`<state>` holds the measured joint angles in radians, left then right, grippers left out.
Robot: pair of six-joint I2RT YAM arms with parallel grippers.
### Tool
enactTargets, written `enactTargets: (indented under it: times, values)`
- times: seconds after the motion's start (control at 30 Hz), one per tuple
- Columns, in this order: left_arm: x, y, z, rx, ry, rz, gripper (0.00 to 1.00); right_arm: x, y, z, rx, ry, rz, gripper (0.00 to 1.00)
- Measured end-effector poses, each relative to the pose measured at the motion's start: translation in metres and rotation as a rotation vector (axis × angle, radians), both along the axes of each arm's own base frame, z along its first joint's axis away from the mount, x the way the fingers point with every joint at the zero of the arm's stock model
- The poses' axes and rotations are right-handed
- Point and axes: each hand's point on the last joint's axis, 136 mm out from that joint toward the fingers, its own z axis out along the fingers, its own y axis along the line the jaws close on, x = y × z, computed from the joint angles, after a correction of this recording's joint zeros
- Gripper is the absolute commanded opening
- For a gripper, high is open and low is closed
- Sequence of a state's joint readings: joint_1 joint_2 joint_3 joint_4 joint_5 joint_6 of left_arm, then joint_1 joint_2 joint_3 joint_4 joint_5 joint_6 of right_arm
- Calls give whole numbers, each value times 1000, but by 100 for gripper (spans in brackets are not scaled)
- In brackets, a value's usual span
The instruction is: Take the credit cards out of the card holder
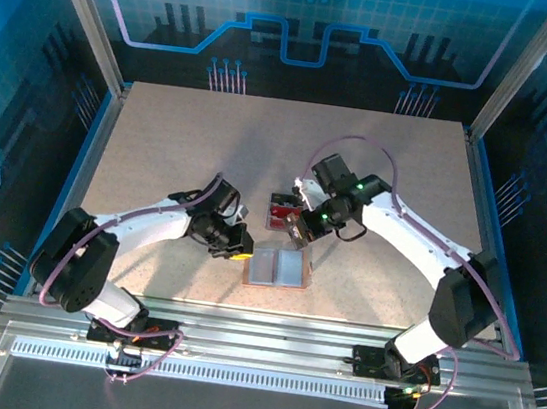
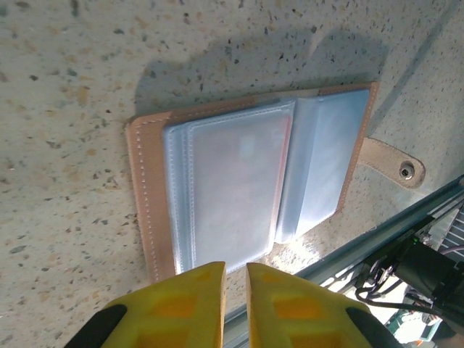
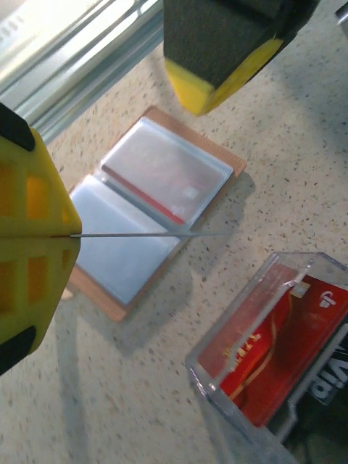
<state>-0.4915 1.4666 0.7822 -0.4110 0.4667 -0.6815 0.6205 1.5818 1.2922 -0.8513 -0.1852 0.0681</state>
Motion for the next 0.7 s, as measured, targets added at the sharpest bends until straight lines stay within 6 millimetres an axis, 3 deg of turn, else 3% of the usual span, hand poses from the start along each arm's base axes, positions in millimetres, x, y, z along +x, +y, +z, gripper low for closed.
enactTargets:
  times: [0.47, 0.7]
  values:
    - [8, 23, 7, -18, -38, 81, 17, 48, 9, 26, -197, -212, 494, 0]
    - [11, 32, 11, -24, -53, 113, 17, 78, 19, 18, -267, -241, 652, 0]
